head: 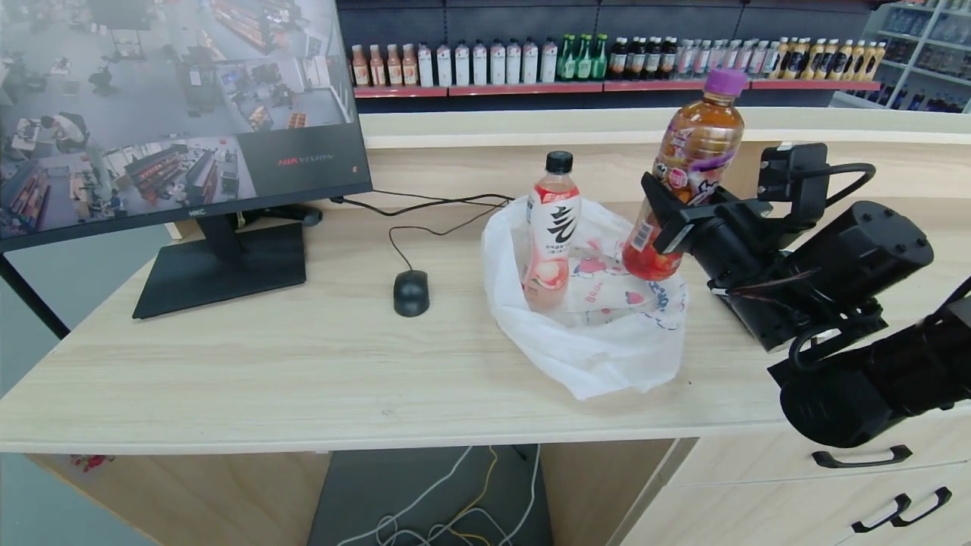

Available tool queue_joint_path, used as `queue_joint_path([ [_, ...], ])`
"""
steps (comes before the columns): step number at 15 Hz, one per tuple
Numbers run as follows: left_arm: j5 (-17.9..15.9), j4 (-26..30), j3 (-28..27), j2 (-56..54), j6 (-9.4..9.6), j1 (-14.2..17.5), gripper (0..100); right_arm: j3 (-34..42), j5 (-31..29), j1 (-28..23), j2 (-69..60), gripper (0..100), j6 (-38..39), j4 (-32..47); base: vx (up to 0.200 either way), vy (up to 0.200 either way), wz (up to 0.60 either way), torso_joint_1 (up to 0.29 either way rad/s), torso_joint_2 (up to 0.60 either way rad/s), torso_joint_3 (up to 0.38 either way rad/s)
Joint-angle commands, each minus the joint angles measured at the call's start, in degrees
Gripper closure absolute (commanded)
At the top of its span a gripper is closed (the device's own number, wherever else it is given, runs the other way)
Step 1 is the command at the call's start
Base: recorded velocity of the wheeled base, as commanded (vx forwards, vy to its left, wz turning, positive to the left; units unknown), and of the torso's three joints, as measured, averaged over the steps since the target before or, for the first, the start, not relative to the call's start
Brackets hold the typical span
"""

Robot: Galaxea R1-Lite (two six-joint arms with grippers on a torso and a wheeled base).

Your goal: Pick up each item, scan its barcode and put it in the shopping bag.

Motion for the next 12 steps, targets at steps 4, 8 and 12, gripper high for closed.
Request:
queue_joint_path([
  [4,0.03,0.00,0.00,0.00,-0.02,0.01,0,-1.97,0.15,-0.07,5.64,100,0.43,-0.01,0.000,0.000,0.00,0.000,0.00,0.000],
  [8,0.03,0.00,0.00,0.00,-0.11,0.01,0,-3.73,0.15,-0.16,8.98,100,0.51,-0.01,0.000,0.000,0.00,0.000,0.00,0.000],
  [12,0.03,0.00,0.00,0.00,-0.11,0.01,0,-6.01,0.24,-0.16,11.88,100,0.51,-0.01,0.000,0.000,0.00,0.000,0.00,0.000],
])
